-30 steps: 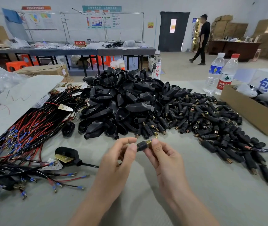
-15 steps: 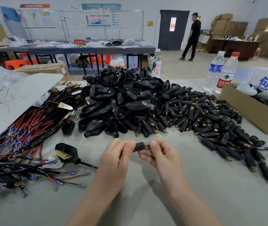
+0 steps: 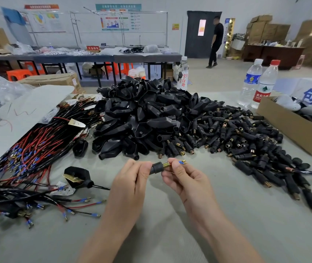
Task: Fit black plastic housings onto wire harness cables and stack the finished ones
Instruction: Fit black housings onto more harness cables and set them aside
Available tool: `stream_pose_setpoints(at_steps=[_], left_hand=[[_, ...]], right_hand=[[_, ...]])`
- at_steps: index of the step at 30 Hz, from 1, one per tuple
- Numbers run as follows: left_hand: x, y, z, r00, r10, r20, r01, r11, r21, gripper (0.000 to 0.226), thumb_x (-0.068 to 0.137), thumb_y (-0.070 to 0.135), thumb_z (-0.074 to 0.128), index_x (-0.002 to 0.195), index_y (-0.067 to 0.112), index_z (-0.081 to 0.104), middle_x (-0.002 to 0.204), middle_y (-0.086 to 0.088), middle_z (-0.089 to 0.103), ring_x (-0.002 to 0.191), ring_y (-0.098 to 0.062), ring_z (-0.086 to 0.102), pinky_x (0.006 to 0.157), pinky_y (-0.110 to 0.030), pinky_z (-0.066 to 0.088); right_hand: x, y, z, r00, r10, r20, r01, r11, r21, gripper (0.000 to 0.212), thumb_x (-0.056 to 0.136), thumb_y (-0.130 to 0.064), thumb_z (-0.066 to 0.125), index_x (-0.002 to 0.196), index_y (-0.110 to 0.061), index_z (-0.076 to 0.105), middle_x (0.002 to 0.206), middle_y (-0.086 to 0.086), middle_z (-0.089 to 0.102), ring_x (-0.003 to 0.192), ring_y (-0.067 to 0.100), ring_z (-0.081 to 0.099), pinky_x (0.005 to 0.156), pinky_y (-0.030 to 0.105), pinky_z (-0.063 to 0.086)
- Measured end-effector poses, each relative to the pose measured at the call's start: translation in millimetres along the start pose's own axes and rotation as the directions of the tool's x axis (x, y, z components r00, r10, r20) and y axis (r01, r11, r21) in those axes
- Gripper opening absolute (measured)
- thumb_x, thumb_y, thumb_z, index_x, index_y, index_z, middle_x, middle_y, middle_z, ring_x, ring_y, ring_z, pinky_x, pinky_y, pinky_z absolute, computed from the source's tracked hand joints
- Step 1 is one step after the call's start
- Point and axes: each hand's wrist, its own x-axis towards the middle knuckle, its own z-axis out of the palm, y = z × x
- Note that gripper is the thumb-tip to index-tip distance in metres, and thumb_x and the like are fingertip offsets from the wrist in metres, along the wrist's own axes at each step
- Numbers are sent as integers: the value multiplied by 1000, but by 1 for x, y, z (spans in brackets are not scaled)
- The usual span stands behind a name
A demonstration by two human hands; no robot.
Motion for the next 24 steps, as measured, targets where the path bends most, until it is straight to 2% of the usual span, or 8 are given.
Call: stream_pose_setpoints(at_steps=[3, 5, 9, 13, 15, 18, 22, 24], left_hand=[[-1, -1, 1, 998, 48, 39, -49, 998, 33, 29, 102, 48, 42, 101, 32, 67, 85, 14, 53, 81, -8, 55, 71, -15, 39], [-2, -2, 3, 992, 81, 100, -86, 995, 49, 34, 98, 54, 45, 107, 30, 67, 91, 18, 52, 86, -5, 56, 74, -15, 40], [-3, -3, 5, 982, 104, 157, -127, 982, 141, 42, 99, 55, 37, 106, 25, 66, 92, 17, 52, 81, -12, 55, 75, -34, 47], [0, 0, 4, 984, 99, 148, -129, 969, 211, 49, 98, 51, 29, 102, 19, 66, 88, 13, 51, 77, -23, 52, 74, -43, 45], [-1, -1, 3, 983, 90, 159, -126, 965, 231, 47, 98, 51, 27, 98, 21, 64, 84, 14, 48, 75, -21, 50, 72, -40, 44], [-4, -5, -2, 979, 31, 203, -69, 981, 181, 40, 97, 57, 29, 93, 29, 58, 72, 15, 51, 72, -13, 49, 69, -26, 36], [-5, -12, -7, 948, -5, 318, -66, 975, 210, 26, 96, 58, 39, 108, 40, 54, 84, 18, 61, 89, -1, 50, 81, -21, 42], [-5, -11, -6, 947, 54, 318, -135, 961, 239, 18, 98, 50, 45, 106, 38, 56, 86, 21, 61, 93, -1, 50, 84, -23, 44]], right_hand=[[0, 0, -2, 1000, -3, -16, 3, 1000, -21, 22, 82, -29, 70, 88, -10, 80, 89, 11, 75, 79, 14, 71, 72, 20, 58], [1, -3, -5, 998, -37, -49, 33, 996, -80, 23, 86, -31, 67, 87, -11, 79, 87, 7, 75, 78, 12, 70, 70, 21, 58], [3, -6, -7, 986, -122, -114, 99, 976, -193, 27, 99, -25, 56, 103, -3, 71, 91, 1, 75, 80, 10, 69, 71, 22, 58], [1, -6, -5, 982, -145, -119, 114, 965, -237, 26, 101, -24, 54, 102, -4, 71, 93, 3, 76, 81, 11, 71, 69, 23, 58], [1, -5, -5, 980, -152, -127, 116, 962, -248, 25, 102, -24, 54, 100, -6, 71, 92, 2, 76, 79, 12, 72, 67, 22, 58], [3, -11, -9, 961, -180, -208, 135, 968, -213, 25, 102, -25, 53, 90, -15, 72, 86, -1, 76, 73, 12, 72, 64, 22, 58], [8, -24, -25, 902, -198, -383, 164, 979, -121, 21, 102, -27, 54, 90, -14, 66, 78, -4, 74, 64, 8, 67, 58, 20, 56], [11, -28, -32, 887, -191, -421, 179, 982, -68, 19, 102, -27, 55, 91, -14, 64, 80, -2, 72, 61, 9, 66, 58, 20, 56]])
